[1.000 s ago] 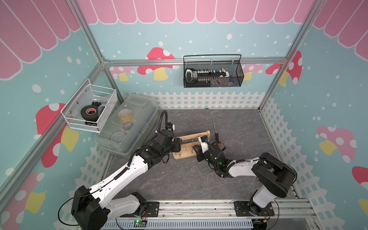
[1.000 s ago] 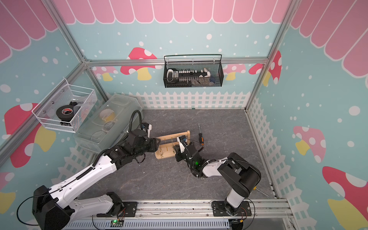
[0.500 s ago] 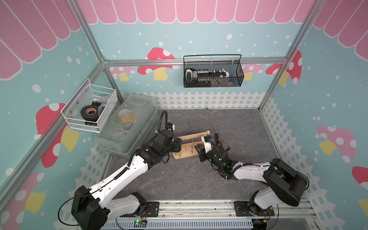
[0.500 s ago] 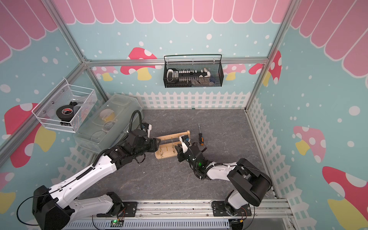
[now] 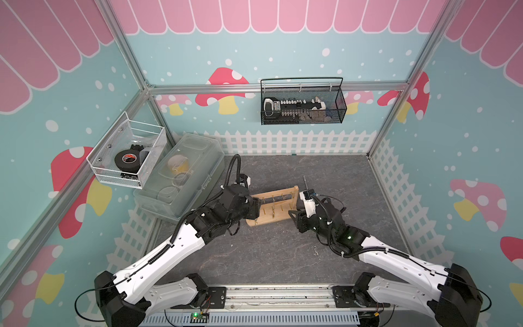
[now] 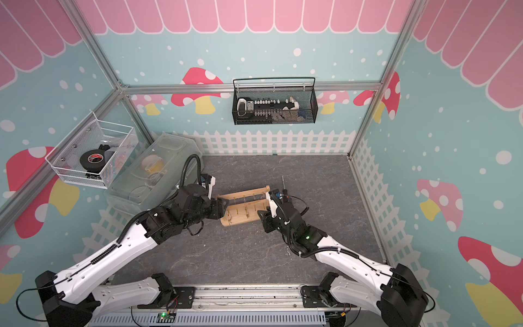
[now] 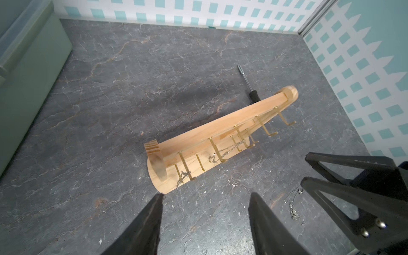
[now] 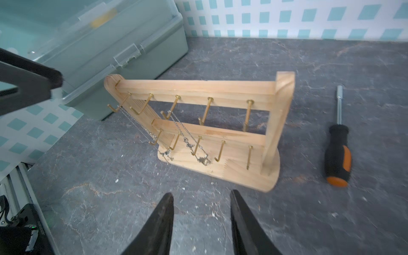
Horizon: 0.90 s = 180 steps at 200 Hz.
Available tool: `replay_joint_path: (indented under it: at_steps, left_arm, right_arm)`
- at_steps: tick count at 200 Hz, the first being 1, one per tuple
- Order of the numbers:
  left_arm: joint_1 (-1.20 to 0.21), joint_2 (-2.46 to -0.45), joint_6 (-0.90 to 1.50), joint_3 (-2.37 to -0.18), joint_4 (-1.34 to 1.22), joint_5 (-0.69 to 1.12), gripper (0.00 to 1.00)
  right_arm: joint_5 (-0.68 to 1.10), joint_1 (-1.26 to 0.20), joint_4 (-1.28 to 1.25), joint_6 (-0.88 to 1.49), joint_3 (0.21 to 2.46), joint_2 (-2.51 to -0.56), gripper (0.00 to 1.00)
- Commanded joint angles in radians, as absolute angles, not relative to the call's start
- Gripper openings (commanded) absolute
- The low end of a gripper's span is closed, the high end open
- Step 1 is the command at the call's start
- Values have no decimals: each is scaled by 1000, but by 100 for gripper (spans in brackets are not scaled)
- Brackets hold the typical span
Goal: Hang the necklace on the jewelry display stand
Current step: Hang the necklace on the stand, then pick up the necklace from the center of the board.
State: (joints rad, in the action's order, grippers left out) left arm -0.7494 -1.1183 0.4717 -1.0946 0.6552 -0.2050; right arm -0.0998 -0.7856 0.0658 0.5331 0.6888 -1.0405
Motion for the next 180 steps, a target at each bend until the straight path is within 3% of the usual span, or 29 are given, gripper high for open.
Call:
replay_joint_path:
  at_steps: [1,29,98,126,180]
  left_arm:
    - [-820,-1128,478,-1142,784,-217,59]
    - [-964,-1134,518,-1119,815,-220,58]
    - [-1279,-1290,692,-1008,629,-206,52]
    - [-1293,-1368,707,-1014,537,-201,51]
    - [-1256,-1328,684,-980,542,-227,52]
  right_arm:
    - [-170,-753,494,581,767,-1000,44]
    - [-90,-627,680,592,792,-977,44]
    - [9,-481,627,610,638,-1056,39]
    - [31,-422,586,588,594,-1117,37]
    - [25,-413,534,609,528,-1167,31]
